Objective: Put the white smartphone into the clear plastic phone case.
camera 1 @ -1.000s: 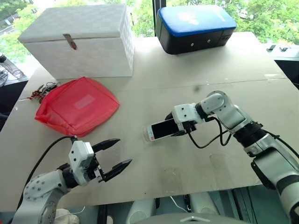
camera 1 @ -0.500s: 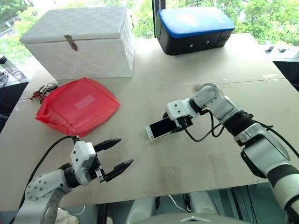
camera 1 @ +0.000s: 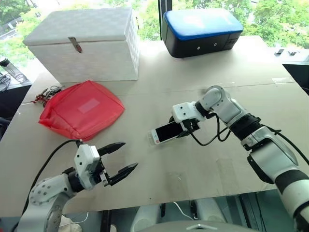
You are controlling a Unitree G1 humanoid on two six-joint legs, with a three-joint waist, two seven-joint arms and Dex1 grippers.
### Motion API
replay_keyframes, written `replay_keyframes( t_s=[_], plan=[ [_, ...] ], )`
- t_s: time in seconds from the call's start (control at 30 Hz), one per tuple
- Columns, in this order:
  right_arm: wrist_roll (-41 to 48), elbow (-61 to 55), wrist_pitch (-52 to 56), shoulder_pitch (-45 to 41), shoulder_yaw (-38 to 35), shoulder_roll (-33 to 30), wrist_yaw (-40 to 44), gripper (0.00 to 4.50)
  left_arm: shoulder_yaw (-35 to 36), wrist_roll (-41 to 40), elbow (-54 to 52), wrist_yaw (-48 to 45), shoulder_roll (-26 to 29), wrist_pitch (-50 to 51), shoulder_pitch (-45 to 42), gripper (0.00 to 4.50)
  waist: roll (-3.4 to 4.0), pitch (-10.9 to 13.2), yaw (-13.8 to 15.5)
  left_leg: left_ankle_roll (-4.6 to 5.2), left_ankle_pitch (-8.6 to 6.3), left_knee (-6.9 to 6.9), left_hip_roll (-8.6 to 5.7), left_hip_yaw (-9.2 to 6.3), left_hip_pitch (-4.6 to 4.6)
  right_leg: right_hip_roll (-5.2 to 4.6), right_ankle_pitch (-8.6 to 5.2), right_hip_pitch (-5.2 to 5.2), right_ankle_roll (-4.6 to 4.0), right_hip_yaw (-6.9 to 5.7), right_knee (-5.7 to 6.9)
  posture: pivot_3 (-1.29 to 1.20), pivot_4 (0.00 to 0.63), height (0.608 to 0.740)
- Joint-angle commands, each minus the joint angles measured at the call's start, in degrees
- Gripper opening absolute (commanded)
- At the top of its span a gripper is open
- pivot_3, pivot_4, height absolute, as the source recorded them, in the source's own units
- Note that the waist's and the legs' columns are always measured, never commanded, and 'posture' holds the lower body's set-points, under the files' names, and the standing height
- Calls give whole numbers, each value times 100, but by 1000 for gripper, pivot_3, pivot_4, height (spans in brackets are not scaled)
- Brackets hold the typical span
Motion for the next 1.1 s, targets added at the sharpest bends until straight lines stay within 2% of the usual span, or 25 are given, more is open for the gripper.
replay_keyframes(
  t_s=[0.03, 0.17, 0.23, 0.3, 0.53, 0.63, 0.7, 0.77, 0.9, 1.0, 1.1],
  plan=[
    [-283, 95, 90, 140, 127, -91, 81, 2891, -11, -1, 26, -54, 82, -106, -65, 4500, 0, 0, 2, 0, 0, 0, 0, 0, 0, 0, 0, 0, 0, -1, 0, 0, 150, 740],
    [-239, 32, 134, 162, 88, -78, 96, 2891, -44, 14, 73, -57, 95, -115, -118, 4500, 0, 0, 1, 0, 0, 0, 0, -1, 0, 0, 0, 0, 0, -1, -1, 0, 150, 740],
    [-242, -36, 21, 161, 17, -100, -25, 3908, -47, 18, 79, -64, 89, -132, -99, 4500, 1, 0, 1, 0, 0, 0, 0, -1, 0, -1, 0, 0, 0, -1, -1, 0, 150, 740],
    [-262, -108, -101, 160, -87, -120, -218, 4464, -51, 22, 79, -63, 85, -144, -83, 4500, 2, 2, 1, 0, 0, 0, 0, -3, -2, 0, 0, -1, 0, -3, -1, 0, 150, 740],
    [345, -1419, 743, 381, -880, -475, -272, 4464, -47, 38, 43, -27, 59, -189, -10, 4500, 8, 6, -22, 0, 0, -2, 0, -1, -33, 0, 0, -28, 0, 0, -2, 0, 150, 740],
    [779, -2288, 1470, 583, -1196, -759, -90, 3733, -46, 38, 16, -26, 55, -208, 42, 4500, 9, 6, -22, 0, 0, -6, 0, -1, -44, 0, 0, -40, 0, 1, -3, 0, 150, 740],
    [1109, -2845, 2079, 728, -1337, -871, -9, 2637, -54, 32, 10, -26, 57, -214, 58, 4500, 9, 6, -30, 0, 0, -9, 1, -1, -45, 0, 0, -41, 0, 1, -9, 0, 150, 740],
    [1339, -3240, 2602, 872, -1401, -844, -109, 1960, -81, 31, 15, -20, 58, -215, 51, 4500, 9, 6, -24, 0, 0, -11, 2, -1, -46, 0, 0, -41, 0, 3, -11, 0, 150, 740],
    [1131, -3184, 2697, 1142, -1191, -384, -886, 94, -186, 70, 77, 21, 70, -202, -90, 4500, 10, 7, -33, 0, 0, -12, 3, 2, -42, 1, 0, -41, 0, 7, -7, 0, 150, 740],
    [924, -2777, 2510, 1273, -983, -62, -1291, 29, -194, 75, 133, 26, 109, -177, -220, 4500, 9, 6, -22, 0, 0, -5, 3, 5, -41, 1, 0, -42, 0, 8, 5, 0, 150, 740],
    [653, -2287, 2240, 1504, -492, 14, -1237, 29, -182, 71, 173, 41, 135, -149, -337, 4500, 7, 5, -5, 0, 0, -1, 0, 5, -40, 0, 0, -43, 0, 5, 5, 0, 150, 740]
  ],
)
